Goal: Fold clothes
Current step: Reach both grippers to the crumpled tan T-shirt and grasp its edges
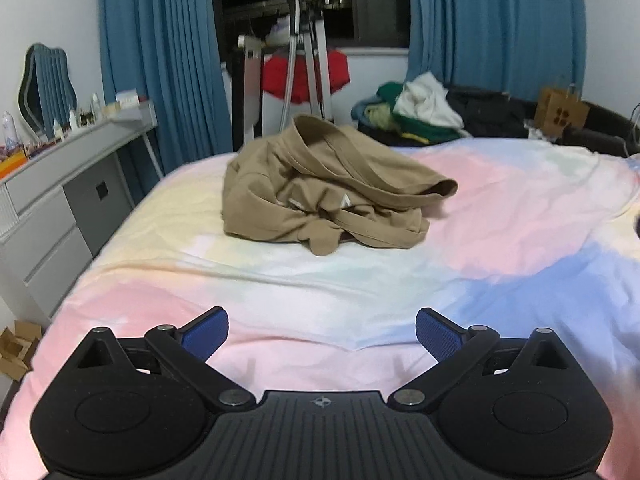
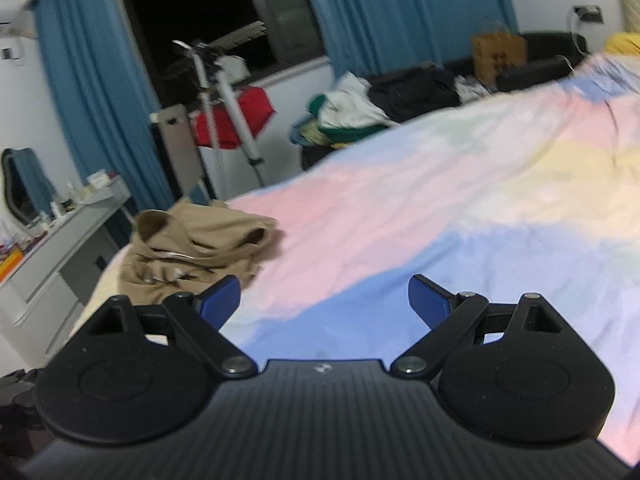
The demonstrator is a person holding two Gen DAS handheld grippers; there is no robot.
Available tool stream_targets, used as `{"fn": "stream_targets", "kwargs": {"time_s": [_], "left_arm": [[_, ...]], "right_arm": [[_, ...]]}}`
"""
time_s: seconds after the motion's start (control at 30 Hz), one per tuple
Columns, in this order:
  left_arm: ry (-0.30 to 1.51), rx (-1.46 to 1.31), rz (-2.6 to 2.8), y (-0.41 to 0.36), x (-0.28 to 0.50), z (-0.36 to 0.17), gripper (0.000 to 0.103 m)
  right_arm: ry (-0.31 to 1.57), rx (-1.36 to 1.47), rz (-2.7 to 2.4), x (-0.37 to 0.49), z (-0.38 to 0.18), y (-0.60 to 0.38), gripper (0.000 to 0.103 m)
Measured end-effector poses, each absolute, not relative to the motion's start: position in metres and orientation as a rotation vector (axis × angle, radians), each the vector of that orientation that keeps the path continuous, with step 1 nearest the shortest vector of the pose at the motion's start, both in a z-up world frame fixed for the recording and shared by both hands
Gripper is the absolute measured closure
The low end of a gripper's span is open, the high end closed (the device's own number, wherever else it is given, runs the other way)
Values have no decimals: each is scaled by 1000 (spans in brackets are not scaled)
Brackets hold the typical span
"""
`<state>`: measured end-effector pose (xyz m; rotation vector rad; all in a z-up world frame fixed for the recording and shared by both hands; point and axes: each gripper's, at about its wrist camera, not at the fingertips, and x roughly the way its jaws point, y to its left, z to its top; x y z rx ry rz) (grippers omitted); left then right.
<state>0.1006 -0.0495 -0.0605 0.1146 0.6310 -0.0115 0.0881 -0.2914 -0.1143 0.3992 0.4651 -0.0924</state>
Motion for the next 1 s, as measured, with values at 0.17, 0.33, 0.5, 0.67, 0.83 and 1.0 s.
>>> {"fn": "stream_targets", "kwargs": {"time_s": [0.17, 0.33, 0.5, 0.67, 0.83, 1.0], "left_arm": [[652, 121, -14, -72, 138, -70, 3], [618, 192, 12, -84, 181, -80, 7], [514, 259, 23, -80, 226, -70, 9], [473, 226, 45, -67, 275, -56, 16], [462, 215, 87, -55, 320, -56, 50], [419, 216, 100, -43, 328, -55, 89]], "right_arm": [[493, 438, -123, 91, -122, -301, 11], [518, 460, -140, 95, -130, -305, 11], [538, 513, -159, 106, -141, -315, 11], [557, 566, -174, 118, -151, -323, 11], [572, 581, -184, 132, -162, -324, 11], [566, 543, -165, 144, -169, -318, 11]]}}
